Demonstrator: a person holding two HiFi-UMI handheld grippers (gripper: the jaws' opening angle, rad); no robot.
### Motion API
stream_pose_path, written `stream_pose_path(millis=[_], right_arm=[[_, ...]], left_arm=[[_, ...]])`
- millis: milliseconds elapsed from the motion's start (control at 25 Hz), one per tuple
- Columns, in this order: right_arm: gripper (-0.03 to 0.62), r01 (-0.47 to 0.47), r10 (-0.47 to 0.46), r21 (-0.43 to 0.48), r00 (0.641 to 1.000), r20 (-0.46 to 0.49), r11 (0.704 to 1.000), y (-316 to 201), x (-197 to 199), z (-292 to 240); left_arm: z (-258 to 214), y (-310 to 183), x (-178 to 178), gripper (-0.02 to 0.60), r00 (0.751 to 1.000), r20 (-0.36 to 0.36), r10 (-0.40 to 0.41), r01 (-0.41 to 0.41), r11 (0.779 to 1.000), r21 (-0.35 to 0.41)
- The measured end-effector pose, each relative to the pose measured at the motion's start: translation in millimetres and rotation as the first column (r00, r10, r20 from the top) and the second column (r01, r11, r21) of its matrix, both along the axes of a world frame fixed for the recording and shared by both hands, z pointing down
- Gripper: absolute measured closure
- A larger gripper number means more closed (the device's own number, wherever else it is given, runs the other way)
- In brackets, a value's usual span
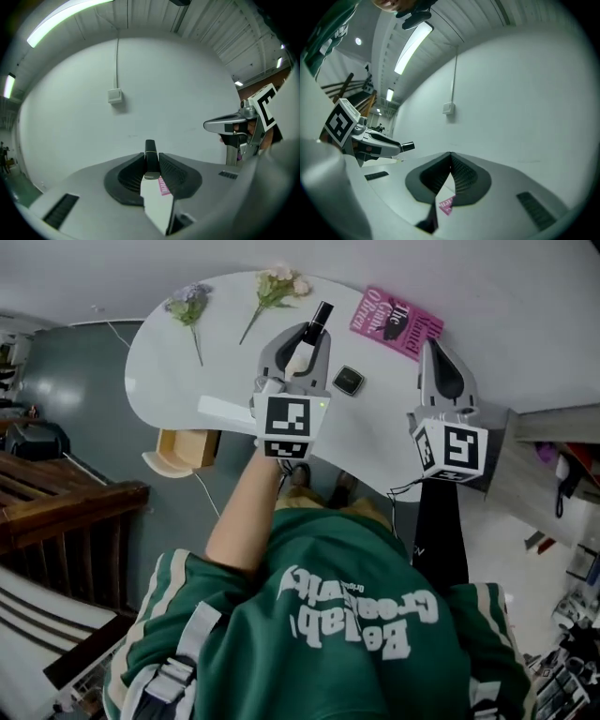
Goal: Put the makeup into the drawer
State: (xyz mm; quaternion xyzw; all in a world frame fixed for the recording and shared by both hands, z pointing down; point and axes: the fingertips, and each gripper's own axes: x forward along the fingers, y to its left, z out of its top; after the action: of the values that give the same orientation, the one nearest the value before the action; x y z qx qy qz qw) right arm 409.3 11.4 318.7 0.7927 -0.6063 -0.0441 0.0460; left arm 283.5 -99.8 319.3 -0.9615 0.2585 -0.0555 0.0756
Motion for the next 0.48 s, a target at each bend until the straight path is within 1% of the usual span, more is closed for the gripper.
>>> stream_pose_path(millis=[120,280,360,480], right_arm=[[0.585,0.112,-0.112,-0.004,0.994,-0.001,0.994,-33.2,-35.3,1.4],[0.585,0.204,-0.204,-0.004,0.979,0.007,0.979,-64.8,-79.8,2.6],[0.585,0.266,-0.266,-0.006,0.964,0.002,0.964,-82.3,-110.5,3.7],[0.585,0.361,-0.361,0.005,0.933,-0.007,0.933,-107.8,-160.2,5.7]], left_arm=[[2.6,-15.8,-43.5,0.471,0.995,0.010,-0.100,0.100,0.995,0.002],[1.8,-31.1,-96.7,0.471,0.983,0.011,-0.185,0.185,0.983,0.008],[2.3,-38.0,-127.8,0.471,0.973,0.014,-0.232,0.232,0.973,0.008],[0.6,-47.3,-177.5,0.471,0.953,0.017,-0.304,0.303,0.953,0.014]])
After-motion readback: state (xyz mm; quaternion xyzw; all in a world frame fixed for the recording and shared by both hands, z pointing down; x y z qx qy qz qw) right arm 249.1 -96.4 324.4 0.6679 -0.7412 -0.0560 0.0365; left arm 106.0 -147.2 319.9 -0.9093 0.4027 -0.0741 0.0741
